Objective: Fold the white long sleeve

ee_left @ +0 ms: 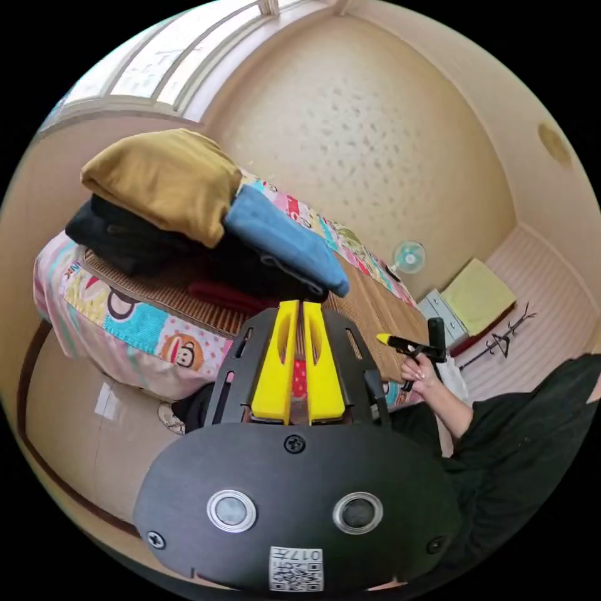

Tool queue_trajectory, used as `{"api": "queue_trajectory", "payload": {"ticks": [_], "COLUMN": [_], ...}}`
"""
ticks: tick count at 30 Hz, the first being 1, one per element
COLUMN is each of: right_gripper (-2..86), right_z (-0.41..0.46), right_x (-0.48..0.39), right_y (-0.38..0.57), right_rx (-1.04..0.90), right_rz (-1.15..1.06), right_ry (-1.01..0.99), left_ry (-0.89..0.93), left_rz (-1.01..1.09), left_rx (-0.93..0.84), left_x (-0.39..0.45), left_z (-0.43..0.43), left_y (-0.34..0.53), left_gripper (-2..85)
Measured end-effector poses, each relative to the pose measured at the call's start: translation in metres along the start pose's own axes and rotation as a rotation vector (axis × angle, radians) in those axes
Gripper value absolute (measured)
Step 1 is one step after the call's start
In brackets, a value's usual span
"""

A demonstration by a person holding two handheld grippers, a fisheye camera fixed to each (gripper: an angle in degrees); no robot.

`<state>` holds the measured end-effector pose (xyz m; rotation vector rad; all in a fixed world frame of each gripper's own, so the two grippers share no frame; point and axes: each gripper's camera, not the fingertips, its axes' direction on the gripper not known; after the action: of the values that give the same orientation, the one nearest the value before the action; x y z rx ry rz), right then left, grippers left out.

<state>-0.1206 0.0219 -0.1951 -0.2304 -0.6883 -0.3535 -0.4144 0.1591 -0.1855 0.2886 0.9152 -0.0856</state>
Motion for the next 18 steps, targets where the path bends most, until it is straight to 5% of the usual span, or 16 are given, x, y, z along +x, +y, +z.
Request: {"api": "queue_trajectory", "payload": {"ticks": [3, 7, 13, 18], "right_gripper": [1.2, 1.0, 1.6, 4.7], "right_z": [-0.08, -0.204, -0.339, -0.368], "right_x": [0.048, 0.093, 0.16, 0.225], "right_y": [0.051, 0.114, 0.169, 0.193], "right_rx": [0.047, 0.16, 0.273, 0.28], "right_rz": [0.189, 0.441, 0.804, 1.018], "right_ry": [0.426, 0.719, 1.037, 0.962], "left_ry": [-0.119, -0.287, 0.024, 0.31], "left_rz": [0.276, 0.438, 0.348, 0.149], "left_rx": [-0.129, -0.153, 0.019, 0.123], "left_x": [0.075, 0.125, 0.144, 0.135], "left_z": [0.029, 0.032, -0.009, -0.018], "left_y": [0.024, 0.021, -0.025, -0.042], "left_gripper": [0.3, -0.3, -0.6, -0.7]}}
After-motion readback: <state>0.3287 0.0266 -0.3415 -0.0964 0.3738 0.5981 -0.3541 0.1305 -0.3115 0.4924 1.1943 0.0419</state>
